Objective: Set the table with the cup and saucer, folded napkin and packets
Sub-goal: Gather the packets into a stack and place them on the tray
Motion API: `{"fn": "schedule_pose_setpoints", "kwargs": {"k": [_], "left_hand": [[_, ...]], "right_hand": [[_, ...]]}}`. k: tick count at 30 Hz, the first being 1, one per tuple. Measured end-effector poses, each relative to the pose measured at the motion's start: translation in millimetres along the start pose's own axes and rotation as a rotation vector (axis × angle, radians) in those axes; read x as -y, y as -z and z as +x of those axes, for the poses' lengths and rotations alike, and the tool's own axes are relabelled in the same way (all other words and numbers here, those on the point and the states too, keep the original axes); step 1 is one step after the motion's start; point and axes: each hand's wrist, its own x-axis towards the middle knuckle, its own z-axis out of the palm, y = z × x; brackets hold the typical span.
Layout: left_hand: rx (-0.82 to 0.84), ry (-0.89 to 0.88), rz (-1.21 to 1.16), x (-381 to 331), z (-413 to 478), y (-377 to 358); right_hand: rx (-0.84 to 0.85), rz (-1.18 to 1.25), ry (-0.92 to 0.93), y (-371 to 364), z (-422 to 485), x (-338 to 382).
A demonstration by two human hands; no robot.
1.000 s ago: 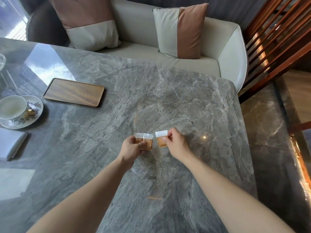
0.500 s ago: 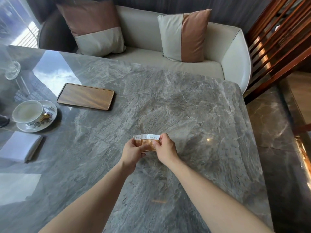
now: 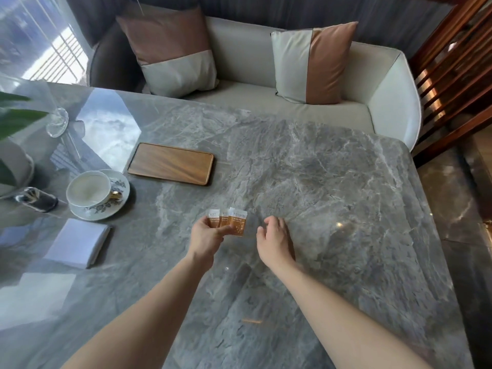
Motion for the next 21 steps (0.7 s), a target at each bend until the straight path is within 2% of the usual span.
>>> {"fn": "schedule_pose_setpoints", "kwargs": {"k": [7, 15, 21], "left_hand": [[-0.063, -0.029, 0.058, -45.5, 43.2, 57.3], [-0.089, -0.042, 0.148, -106.1, 114.0, 105.5], [-0.114, -0.112, 0.343, -140.9, 171.6, 115.0]], "right_hand": [[-0.045, -0.239, 0.07, -44.3, 18.2, 47.9], [0.008, -0.282, 0.008, -98.9, 59.0, 101.7], [-0.071, -0.358, 0.004, -122.2, 59.3, 100.2]]}}
